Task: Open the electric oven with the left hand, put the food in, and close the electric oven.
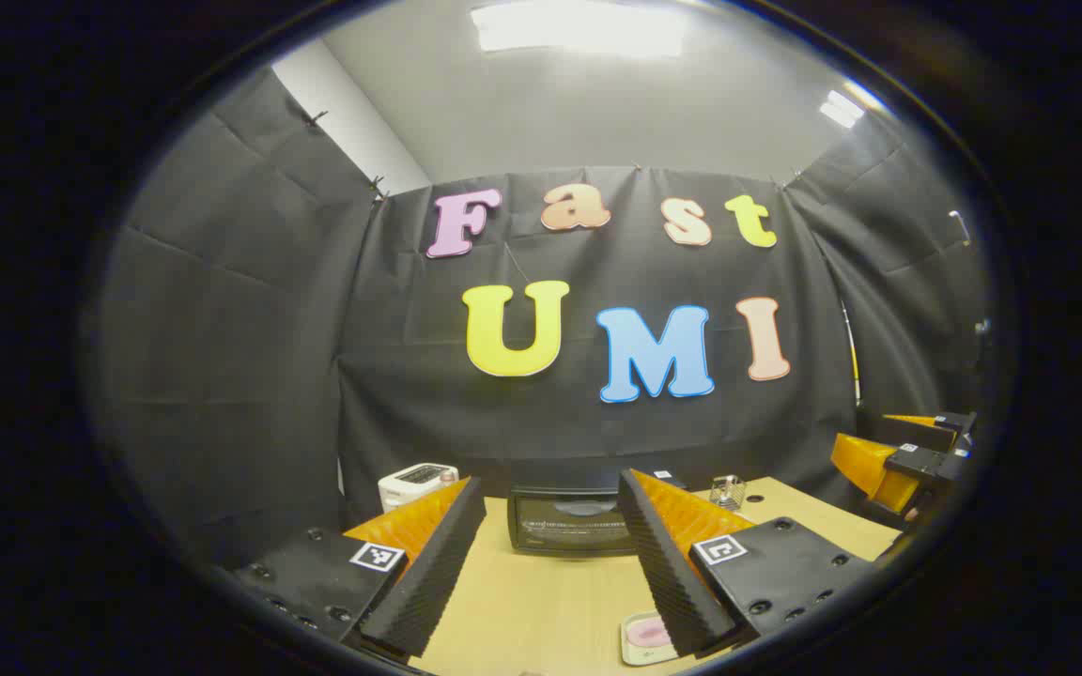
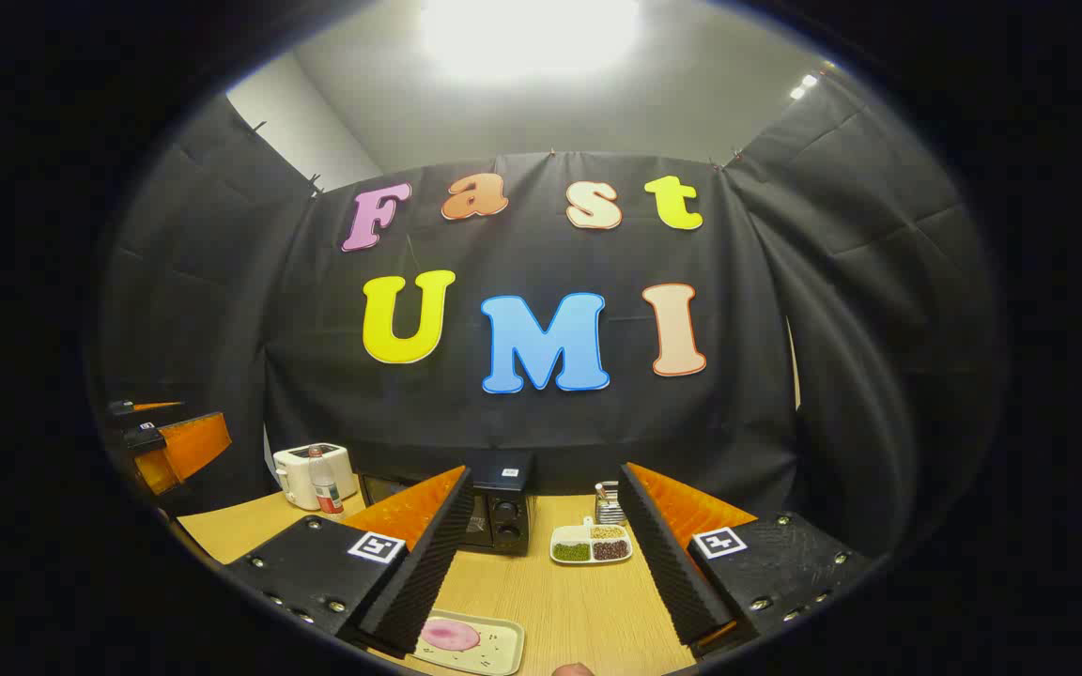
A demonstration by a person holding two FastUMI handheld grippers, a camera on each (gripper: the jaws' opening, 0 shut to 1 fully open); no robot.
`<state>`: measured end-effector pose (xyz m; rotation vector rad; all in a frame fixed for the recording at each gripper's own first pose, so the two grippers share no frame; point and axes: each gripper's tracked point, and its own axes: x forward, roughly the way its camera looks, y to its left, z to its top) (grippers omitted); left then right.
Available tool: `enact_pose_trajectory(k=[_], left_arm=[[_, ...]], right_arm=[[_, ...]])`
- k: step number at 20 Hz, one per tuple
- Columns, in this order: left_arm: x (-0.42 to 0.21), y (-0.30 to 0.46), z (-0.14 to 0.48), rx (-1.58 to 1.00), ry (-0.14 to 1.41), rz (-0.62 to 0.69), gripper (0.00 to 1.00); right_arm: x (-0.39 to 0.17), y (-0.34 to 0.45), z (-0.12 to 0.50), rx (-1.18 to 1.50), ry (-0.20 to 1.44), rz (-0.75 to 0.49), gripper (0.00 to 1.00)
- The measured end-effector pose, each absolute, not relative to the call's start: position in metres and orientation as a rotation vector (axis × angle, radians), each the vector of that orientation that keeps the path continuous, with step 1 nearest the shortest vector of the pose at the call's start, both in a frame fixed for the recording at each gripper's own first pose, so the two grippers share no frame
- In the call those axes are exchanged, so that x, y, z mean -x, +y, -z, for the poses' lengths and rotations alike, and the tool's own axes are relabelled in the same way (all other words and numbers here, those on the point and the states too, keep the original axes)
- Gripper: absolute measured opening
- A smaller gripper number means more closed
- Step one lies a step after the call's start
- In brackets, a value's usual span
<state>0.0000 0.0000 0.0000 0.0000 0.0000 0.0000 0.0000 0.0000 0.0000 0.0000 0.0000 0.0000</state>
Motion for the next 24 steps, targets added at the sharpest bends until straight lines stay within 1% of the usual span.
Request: enact_pose_trajectory(k=[7,14,19,24], left_arm=[[0.005,-0.006,-0.002,0.000,-0.011,-0.014,1.00],[-0.008,-0.029,0.003,-0.022,-0.015,-0.021,1.00],[-0.041,-0.048,0.017,-0.030,-0.004,-0.020,1.00],[-0.109,-0.050,0.031,-0.039,0.007,-0.001,1.00]], right_arm=[[-0.008,-0.011,0.005,0.004,0.010,0.015,0.96],[-0.006,-0.024,0.014,0.007,-0.001,-0.015,0.96],[-0.007,-0.030,0.015,0.055,-0.032,-0.061,0.96],[-0.020,-0.024,0.017,0.049,-0.025,-0.070,0.96]])
